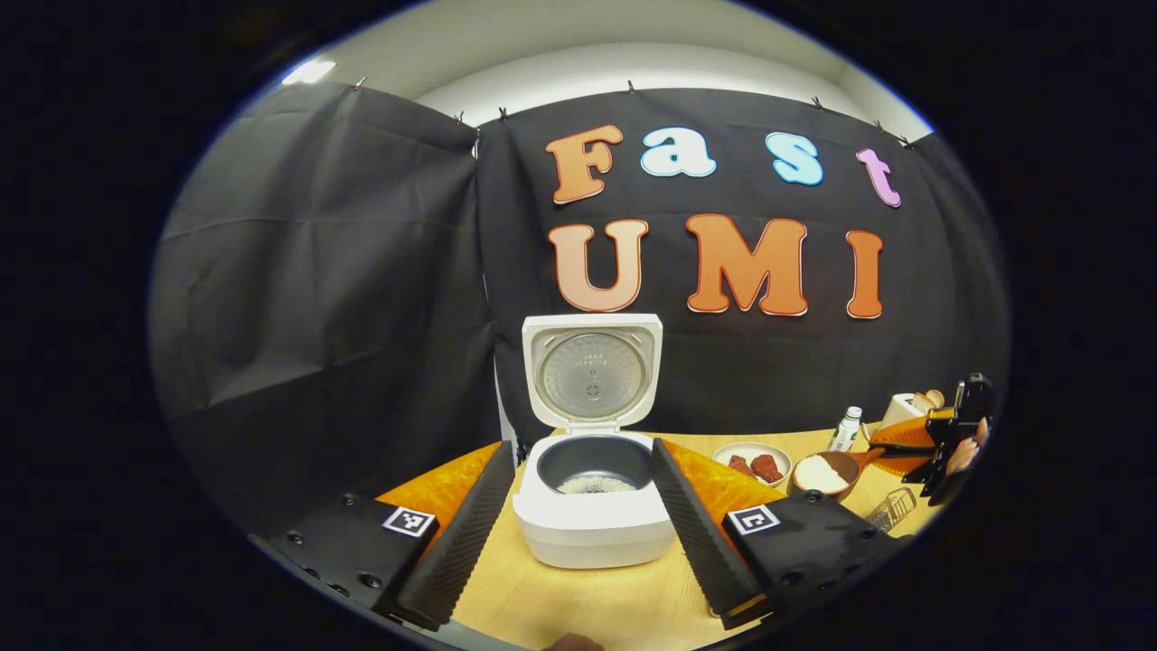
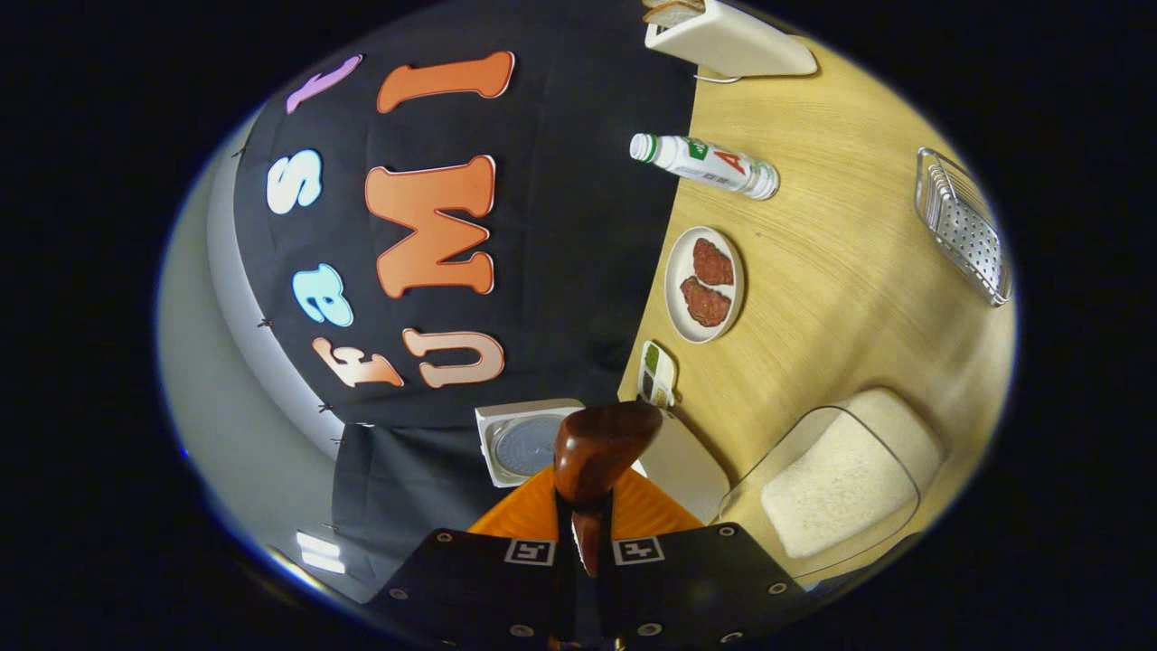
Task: Close the left gripper, press the button to open the rice cooker; take a wooden spoon from the chopstick holder with the right hand, scoop a spoonful of rice and pour it into the rice cooker, then put the wooden spoon back into the chopstick holder.
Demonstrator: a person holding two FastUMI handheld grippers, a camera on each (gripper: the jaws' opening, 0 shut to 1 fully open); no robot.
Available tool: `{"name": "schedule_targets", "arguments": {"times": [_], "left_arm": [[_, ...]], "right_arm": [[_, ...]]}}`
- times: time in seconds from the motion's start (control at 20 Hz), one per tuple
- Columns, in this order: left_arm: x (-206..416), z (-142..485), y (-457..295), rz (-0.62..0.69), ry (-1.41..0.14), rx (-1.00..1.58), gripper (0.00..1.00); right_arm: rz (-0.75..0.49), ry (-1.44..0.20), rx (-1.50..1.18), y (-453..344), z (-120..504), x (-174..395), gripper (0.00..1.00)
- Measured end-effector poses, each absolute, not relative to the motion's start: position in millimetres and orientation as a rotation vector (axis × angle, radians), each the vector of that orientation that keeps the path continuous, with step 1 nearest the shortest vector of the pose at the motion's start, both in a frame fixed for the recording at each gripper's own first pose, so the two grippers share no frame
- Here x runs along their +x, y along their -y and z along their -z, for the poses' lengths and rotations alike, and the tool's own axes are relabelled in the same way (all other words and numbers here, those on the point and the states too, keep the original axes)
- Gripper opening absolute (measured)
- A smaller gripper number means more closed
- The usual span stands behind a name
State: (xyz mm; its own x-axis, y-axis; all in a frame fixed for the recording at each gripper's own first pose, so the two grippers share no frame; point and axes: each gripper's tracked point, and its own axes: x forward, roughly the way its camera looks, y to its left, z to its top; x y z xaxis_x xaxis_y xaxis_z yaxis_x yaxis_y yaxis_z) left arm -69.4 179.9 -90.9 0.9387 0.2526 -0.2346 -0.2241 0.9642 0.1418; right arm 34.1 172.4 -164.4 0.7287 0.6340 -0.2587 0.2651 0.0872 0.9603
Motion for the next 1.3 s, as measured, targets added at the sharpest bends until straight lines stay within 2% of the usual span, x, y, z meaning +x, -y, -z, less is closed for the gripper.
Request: {"name": "schedule_targets", "arguments": {"times": [0.75, 1.05, 1.3], "left_arm": [[-83, 101, -263, -0.341, -0.251, 0.082, 1.0], [-86, 125, -275, -0.335, -0.303, 0.038, 1.0], [-85, 129, -298, -0.332, -0.314, 0.03, 1.0]], "right_arm": [[-0.419, -0.795, 1.492, -317, 111, 119, 0.09], [-0.385, -0.786, 1.358, -370, 118, 150, 0.09], [-0.299, -0.763, 1.143, -391, 149, 178, 0.09]]}}
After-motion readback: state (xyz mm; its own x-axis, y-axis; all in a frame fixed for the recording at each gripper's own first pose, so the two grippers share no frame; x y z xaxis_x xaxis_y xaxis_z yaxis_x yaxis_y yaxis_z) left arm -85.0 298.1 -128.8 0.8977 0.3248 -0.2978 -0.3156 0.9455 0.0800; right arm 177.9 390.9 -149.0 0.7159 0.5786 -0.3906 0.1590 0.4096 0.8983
